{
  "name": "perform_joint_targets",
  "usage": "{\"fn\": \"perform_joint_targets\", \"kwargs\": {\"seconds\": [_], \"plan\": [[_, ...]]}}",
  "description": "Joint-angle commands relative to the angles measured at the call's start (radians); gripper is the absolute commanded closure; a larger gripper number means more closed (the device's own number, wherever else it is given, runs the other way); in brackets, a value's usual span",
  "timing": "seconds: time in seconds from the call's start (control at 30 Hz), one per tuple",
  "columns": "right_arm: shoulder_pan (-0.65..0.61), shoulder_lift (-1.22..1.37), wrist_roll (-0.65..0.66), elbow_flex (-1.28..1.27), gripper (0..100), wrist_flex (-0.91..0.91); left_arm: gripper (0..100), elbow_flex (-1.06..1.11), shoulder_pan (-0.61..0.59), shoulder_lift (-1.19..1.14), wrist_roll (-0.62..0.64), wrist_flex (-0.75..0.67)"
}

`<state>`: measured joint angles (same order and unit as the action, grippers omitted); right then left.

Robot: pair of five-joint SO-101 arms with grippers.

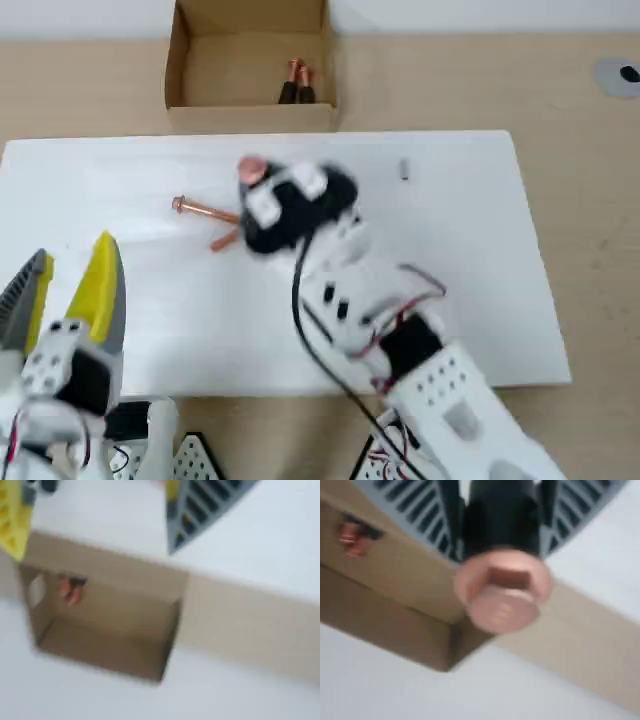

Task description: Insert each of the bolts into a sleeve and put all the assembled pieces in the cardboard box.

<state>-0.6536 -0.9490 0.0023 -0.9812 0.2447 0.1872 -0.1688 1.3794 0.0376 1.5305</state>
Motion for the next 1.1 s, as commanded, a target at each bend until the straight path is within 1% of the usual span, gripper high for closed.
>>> {"fn": "perform_joint_targets", "kwargs": {"seconds": [0.0, 0.13, 0.3, 0.37, 0.53, 0.63, 0.83, 0.97, 1.07], "plan": [[0.097, 0.213, -0.02, 0.292, 98.9, 0.0, 80, 0.104, -0.058, -0.03, -0.008, -0.002], [0.159, 0.49, -0.04, 0.567, 98.9, 0.026, 80, 0.284, -0.087, -0.033, -0.015, -0.028], [0.213, 0.823, -0.041, 0.938, 98.9, 0.098, 80, 0.459, -0.097, -0.025, -0.12, -0.132], [0.231, 0.951, -0.041, 1.076, 98.9, 0.098, 80, 0.491, -0.097, -0.025, -0.144, -0.166], [0.252, 1.245, -0.061, 1.391, 98.9, 0.103, 80, 0.574, -0.097, -0.033, -0.149, -0.27], [0.254, 1.406, -0.063, 1.583, 98.9, 0.16, 80, 0.631, -0.097, -0.033, -0.149, -0.308], [0.272, 1.75, -0.063, 1.969, 98.9, 0.29, 80, 0.71, -0.097, -0.051, -0.17, -0.322], [0.275, 1.951, -0.06, 2.206, 98.9, 0.347, 80, 0.706, -0.097, -0.145, -0.178, -0.322], [0.275, 2.071, -0.06, 2.338, 98.9, 0.374, 80, 0.68, -0.097, -0.245, -0.175, -0.322]]}}
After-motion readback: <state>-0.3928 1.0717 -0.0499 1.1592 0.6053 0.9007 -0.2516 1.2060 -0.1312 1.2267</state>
